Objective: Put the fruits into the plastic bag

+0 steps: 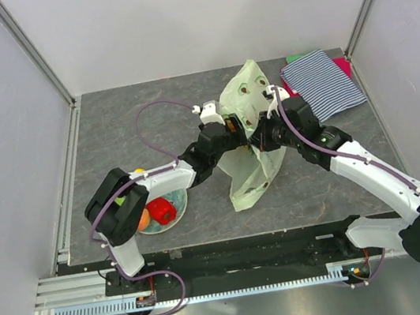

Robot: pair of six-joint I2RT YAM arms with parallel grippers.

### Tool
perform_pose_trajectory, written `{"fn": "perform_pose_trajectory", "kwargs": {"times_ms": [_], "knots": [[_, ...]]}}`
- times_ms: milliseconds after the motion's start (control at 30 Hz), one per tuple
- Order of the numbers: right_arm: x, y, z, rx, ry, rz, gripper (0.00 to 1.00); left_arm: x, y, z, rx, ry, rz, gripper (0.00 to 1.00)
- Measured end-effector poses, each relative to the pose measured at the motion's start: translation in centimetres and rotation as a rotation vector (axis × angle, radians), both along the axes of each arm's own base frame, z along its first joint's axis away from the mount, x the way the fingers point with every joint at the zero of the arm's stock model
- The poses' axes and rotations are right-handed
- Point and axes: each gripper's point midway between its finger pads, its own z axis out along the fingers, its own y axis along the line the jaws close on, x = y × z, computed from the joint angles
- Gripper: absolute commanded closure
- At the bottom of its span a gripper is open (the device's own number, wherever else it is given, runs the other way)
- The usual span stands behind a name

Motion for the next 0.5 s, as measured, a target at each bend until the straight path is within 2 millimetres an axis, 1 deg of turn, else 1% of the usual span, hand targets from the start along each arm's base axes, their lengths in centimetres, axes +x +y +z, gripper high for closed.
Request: {"fn": "perform_pose_trajectory", "kwargs": {"times_ms": [67,100,300,367,500], "knots": [[0.3,0.0,-0.3,-0.005,0.004,-0.011,1.00,0.4,-0.3,0.0,-0.003,-0.005,0.004,0.28],[0.5,0.0,-0.6,-0.010,0.007,-0.018,1.00,0.5,-0.4,0.0,-0.004,-0.006,0.004,0.22],[1.5,-0.4,-2.2,-0.047,0.036,-0.062,1.00,0.9,-0.8,-0.2,-0.003,-0.010,-0.001,0.11],[1.7,-0.5,-2.2,-0.051,0.031,-0.077,1.00,1.0,-0.7,-0.3,0.000,-0.010,-0.001,0.03],[1.7,-0.6,-2.5,-0.051,0.042,-0.089,1.00,0.9,-0.4,-0.8,0.017,-0.010,-0.011,0.01]]}}
